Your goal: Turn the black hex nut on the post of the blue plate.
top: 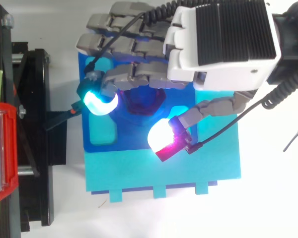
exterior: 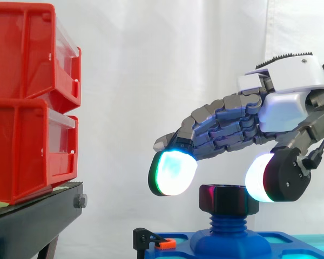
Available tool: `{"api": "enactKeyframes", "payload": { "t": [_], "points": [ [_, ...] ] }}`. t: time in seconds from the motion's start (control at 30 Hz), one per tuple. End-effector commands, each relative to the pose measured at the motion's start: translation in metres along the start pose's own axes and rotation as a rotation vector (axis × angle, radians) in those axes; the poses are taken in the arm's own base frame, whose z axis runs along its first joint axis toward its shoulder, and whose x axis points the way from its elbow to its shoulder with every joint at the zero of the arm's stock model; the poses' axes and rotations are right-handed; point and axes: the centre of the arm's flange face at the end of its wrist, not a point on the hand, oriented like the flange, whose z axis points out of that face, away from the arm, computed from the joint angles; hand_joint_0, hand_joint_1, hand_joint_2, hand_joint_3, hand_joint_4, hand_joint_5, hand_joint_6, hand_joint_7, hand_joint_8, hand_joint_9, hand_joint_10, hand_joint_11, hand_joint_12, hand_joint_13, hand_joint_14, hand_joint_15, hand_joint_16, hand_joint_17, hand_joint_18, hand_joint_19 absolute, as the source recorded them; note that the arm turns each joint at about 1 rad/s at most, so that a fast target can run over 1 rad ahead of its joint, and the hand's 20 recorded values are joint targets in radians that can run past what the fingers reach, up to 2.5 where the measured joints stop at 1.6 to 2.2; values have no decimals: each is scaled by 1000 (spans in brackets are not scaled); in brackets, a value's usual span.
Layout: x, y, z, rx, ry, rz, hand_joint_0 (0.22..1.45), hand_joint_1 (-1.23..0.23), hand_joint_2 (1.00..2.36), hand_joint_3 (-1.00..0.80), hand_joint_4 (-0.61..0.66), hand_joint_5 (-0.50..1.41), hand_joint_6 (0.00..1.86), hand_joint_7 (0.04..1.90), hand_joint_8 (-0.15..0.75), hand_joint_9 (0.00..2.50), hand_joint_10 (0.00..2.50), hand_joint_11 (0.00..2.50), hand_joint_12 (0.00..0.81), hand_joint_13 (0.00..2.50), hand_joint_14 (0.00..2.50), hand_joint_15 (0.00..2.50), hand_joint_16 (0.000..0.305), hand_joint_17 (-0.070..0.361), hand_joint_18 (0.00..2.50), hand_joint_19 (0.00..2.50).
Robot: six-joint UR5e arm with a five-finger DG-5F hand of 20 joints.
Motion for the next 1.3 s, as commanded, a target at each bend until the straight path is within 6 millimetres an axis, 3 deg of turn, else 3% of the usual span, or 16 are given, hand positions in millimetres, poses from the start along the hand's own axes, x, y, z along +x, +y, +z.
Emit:
{"api": "enactKeyframes", "payload": {
  "t": [0.0,1.27],
  "points": [
    [-1,1,0,-4,0,0,582,-854,1000,-500,64,-300,502,727,126,0,0,0,301,0,0,0,43,98,0,0],
    [-3,-8,-4,-20,16,1,494,-742,1000,-500,143,-287,502,769,167,0,0,0,326,0,0,0,47,106,0,0]
  ]
}}
